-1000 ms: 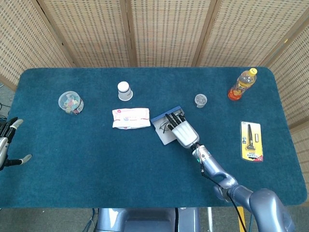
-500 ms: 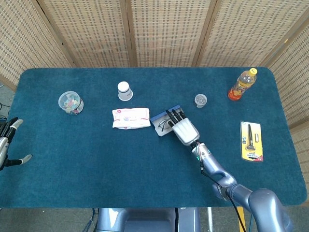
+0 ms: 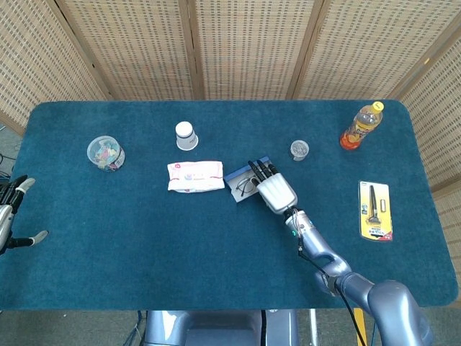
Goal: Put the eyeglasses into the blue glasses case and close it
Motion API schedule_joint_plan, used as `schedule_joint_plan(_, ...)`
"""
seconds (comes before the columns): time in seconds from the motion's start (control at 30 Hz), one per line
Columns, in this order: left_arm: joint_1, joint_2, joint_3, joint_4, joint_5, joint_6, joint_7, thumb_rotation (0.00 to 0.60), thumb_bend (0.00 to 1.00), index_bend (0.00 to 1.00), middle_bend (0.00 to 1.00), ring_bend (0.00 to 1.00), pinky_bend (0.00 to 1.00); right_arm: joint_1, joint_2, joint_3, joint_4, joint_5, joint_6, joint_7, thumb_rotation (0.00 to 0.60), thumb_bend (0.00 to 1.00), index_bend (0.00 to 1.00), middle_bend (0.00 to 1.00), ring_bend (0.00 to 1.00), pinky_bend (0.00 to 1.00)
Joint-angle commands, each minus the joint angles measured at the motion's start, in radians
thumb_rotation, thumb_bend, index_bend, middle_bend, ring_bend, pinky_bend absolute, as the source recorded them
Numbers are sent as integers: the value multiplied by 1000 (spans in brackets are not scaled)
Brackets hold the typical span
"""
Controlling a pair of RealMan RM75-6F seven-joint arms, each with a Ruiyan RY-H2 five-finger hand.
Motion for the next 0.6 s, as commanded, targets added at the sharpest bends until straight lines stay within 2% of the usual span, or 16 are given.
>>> schedule_joint_plan(0.03,0,0,-1,1,-2,0,-1,600,118,0,0,0,0,2,0,0,2,0,-4,0,600,622,412,0,0,199)
schedule_joint_plan(0.47,-1,1,-1,2,-4,-3,-4,600,118,0,0,0,0,9,-17,-1,30,-2,-2,1,600,620,580,0,0,200)
schedule_joint_plan(0.6,-1,1,-1,2,-5,-4,-4,600,118,0,0,0,0,7,-11,-9,33,-12,9,7,600,620,602,0,0,202)
